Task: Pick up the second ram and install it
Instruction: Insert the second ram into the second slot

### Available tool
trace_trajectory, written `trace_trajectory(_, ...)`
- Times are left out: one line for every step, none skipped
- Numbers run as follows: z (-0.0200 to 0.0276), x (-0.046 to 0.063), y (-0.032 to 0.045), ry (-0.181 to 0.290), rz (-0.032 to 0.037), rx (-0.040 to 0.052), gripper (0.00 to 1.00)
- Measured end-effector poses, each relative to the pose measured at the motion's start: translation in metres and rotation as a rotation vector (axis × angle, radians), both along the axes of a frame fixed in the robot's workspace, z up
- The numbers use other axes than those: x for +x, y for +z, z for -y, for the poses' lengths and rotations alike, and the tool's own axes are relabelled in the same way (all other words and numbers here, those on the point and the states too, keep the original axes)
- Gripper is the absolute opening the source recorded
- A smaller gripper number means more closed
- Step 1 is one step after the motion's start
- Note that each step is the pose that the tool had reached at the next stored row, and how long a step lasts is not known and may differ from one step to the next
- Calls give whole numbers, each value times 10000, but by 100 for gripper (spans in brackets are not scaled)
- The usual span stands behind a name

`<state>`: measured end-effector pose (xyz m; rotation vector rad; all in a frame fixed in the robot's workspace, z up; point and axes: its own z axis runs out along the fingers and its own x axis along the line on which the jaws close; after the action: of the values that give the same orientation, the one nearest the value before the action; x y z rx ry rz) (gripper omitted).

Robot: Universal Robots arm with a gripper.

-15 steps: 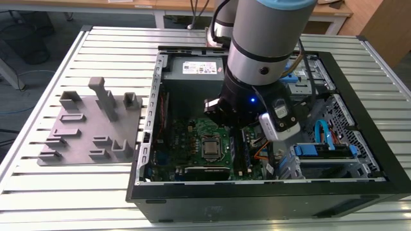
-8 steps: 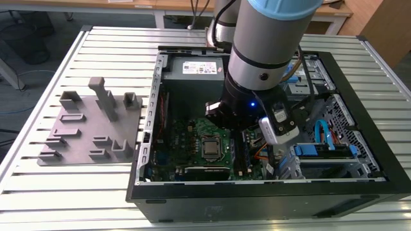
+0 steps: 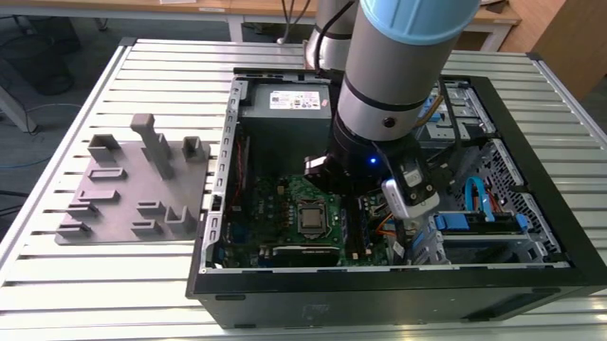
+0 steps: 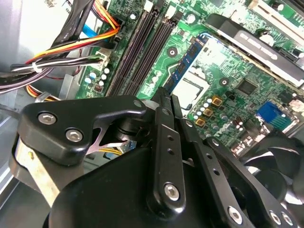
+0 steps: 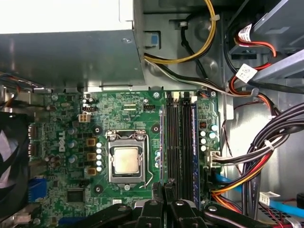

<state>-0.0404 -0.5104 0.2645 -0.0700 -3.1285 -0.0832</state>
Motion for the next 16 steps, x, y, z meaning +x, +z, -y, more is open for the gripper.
trace_trajectory(0,5,-11,-2,0,0,13)
trace_trajectory(0,10,-20,-4,0,0,13)
trace_trajectory(-1,17,-28,-4,0,0,13)
trace_trajectory(-4,25,-35,-4,-1,-1,13)
trace_trajectory(-7,33,-41,-5,0,-1,13)
trace_trajectory(-10,41,-46,-7,0,0,13)
trace_trajectory(-13,50,-52,-8,0,0,13)
trace_trajectory(-16,61,-57,-10,0,1,13)
trace_trajectory(-20,70,-61,-11,0,1,13)
trace_trajectory(-24,80,-63,-12,-1,0,13)
trace_trajectory(-27,88,-64,-12,0,0,13)
trace_trajectory(-31,92,-66,-13,0,0,13)
trace_trajectory(-36,94,-67,-14,0,1,13)
trace_trajectory(-41,97,-67,-14,0,0,13)
trace_trajectory(-46,101,-68,-14,0,0,13)
trace_trajectory(-51,105,-70,-14,0,0,13)
